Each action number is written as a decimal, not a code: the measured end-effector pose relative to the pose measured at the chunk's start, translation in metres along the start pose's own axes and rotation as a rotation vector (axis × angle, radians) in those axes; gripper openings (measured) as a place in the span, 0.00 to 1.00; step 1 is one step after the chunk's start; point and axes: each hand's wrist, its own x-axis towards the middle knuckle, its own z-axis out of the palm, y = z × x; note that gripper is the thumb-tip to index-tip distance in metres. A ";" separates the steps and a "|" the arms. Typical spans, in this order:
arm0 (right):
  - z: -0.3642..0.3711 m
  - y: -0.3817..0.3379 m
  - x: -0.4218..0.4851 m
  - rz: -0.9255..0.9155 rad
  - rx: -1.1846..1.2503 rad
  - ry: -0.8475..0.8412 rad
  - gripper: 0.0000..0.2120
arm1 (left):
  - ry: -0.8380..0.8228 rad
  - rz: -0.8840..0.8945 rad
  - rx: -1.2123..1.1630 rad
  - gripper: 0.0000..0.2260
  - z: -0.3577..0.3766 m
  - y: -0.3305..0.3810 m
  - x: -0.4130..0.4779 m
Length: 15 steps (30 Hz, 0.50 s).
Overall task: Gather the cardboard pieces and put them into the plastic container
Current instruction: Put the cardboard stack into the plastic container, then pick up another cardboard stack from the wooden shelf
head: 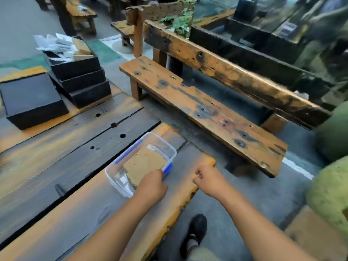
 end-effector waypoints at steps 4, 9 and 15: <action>-0.021 0.065 -0.053 0.190 0.104 0.127 0.14 | -0.078 0.207 0.141 0.17 0.026 0.066 -0.006; -0.041 0.164 -0.130 0.465 0.239 0.318 0.12 | -0.192 0.476 0.298 0.15 0.081 0.173 -0.022; -0.055 0.270 -0.223 0.669 0.402 0.481 0.11 | -0.303 0.700 0.469 0.18 0.171 0.281 -0.065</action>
